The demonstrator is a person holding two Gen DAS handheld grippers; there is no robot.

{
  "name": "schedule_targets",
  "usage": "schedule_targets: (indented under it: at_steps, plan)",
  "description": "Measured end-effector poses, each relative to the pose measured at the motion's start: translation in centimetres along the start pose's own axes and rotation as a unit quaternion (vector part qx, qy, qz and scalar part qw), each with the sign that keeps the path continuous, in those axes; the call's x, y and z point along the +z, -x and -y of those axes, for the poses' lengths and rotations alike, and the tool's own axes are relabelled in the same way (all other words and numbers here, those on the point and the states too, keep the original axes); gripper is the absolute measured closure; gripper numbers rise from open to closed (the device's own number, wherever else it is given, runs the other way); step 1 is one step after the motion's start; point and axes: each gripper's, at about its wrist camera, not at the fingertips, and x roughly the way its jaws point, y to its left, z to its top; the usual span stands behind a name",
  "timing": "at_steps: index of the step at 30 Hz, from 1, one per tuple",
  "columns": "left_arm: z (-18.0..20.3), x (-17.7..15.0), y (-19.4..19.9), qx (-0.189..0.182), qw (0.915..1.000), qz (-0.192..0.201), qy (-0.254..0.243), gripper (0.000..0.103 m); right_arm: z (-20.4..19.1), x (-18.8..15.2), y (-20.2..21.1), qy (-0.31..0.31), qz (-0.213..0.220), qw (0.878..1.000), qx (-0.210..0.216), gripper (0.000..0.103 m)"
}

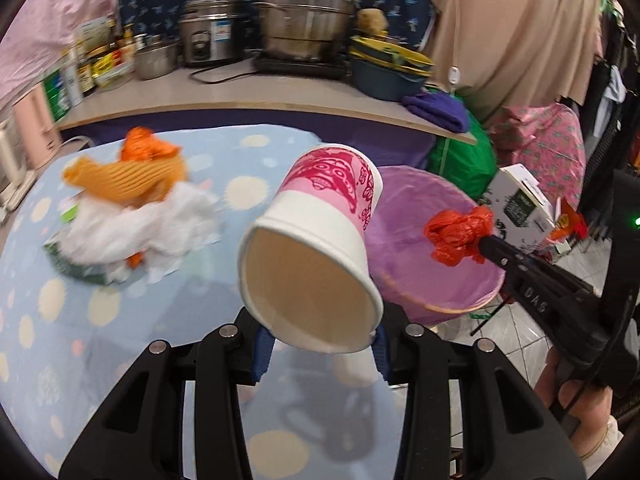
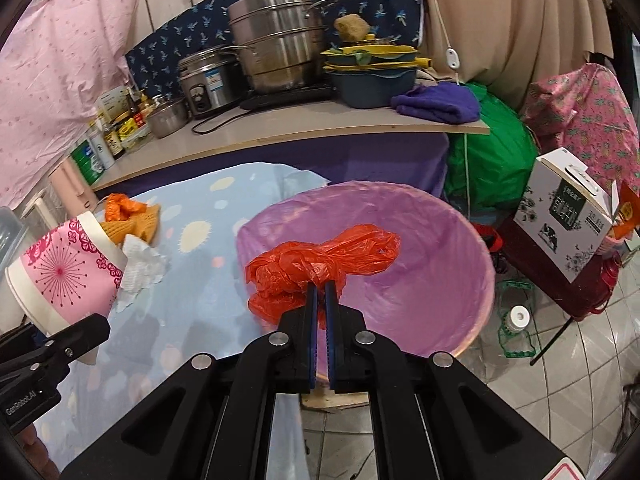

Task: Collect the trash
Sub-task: 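Carry cup and red bag over the wastebasket and open both grippers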

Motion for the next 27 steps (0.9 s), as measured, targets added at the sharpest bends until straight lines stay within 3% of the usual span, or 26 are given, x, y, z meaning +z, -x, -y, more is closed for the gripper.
schedule_targets:
  at_steps: [4,10,18,21,24,27]
  plan:
    - [3.8,1.9,-2.8,-0.031,0.999,-0.009,-0.031,0.065,2.9,0.5,-1.2,-0.021,-0.008,1.0,-0.01,0.099]
    - [7.4,3.5,-7.0,-0.04,0.9967,-0.027,-0.065,0.065,4.7,0.6,-2.5,-0.033,-0.015,0.999,-0.019,0.099]
    - [9.5,4.1,-11.7,-0.033,0.9943,-0.057,-0.084,0.064,6.3,1.2,-4.6,-0.048,-0.026,0.998,-0.012,0.095]
    - [10.3,4.0,-13.1,-0.03,0.9915,-0.073,-0.104,0.06,6.5,1.4,-5.2,-0.048,-0.027,0.998,-0.014,0.085]
    - [10.5,3.7,-13.4,-0.007,0.9912,-0.061,-0.117,0.053,7.1,1.4,-5.2,-0.058,-0.025,0.998,-0.022,0.076]
    - [9.7,3.8,-12.8,0.001,0.9934,-0.055,-0.101,0.033,7.6,1.5,-4.5,-0.069,-0.016,0.997,-0.024,0.068]
